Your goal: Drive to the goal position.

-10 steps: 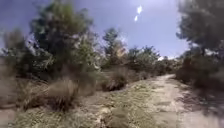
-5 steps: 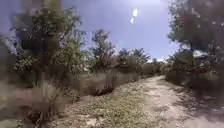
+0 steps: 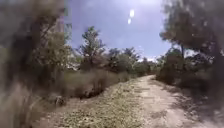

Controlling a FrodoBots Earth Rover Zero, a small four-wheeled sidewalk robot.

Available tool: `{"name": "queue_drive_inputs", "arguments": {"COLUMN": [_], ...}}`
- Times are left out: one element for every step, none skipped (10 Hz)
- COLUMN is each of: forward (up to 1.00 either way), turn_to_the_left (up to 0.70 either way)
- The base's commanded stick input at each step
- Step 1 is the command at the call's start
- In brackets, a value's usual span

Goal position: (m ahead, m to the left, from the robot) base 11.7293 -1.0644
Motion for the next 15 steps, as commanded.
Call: {"name": "queue_drive_inputs", "arguments": {"forward": [0.70,0.70,0.70,0.70,0.70,0.70,0.70,0.70,0.70,0.70,0.70,0.70,0.70,0.70,0.70], "turn_to_the_left": [-0.35,-0.35,-0.35,-0.34,-0.21,-0.05,0.00,0.00,0.00,0.00,0.00,0.00,0.00,0.00,-0.02]}}
